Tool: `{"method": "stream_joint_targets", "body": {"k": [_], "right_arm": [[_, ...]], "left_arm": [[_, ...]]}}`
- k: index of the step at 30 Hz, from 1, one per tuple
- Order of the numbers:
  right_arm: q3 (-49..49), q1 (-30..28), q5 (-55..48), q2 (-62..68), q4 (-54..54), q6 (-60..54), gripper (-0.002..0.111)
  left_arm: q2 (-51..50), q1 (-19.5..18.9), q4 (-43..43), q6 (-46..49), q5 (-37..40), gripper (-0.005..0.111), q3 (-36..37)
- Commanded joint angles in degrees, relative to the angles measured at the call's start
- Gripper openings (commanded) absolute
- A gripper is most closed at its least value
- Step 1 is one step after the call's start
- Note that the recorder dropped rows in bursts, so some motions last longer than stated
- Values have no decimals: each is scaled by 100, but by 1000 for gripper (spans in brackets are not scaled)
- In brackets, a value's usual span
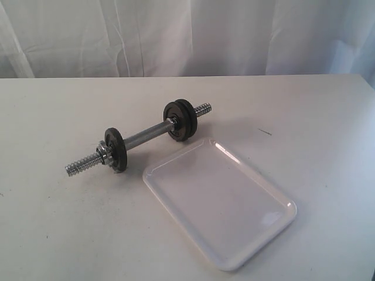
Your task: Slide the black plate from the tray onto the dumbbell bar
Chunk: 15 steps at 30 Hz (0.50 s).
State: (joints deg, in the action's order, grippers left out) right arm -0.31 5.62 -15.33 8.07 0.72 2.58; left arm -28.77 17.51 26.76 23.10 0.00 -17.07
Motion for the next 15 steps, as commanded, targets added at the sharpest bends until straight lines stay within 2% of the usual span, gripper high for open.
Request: {"method": "stream_joint_targets", "body": {"k": [1,6,10,15], "right_arm": [[31,4,34,-40,-29,30,0],[31,4,34,-40,-29,30,0],[31,4,34,-40,-29,30,0],[31,4,34,-40,-29,30,0]], "left_arm": [[1035,-521,-220,-691,37,0,825],[2000,-1419,-499,-1366,743,0,1352],[2473,-2120,-540,-1446,1449,0,1528],[2877,-2546,-641,-1613,1868,0,1683]]}}
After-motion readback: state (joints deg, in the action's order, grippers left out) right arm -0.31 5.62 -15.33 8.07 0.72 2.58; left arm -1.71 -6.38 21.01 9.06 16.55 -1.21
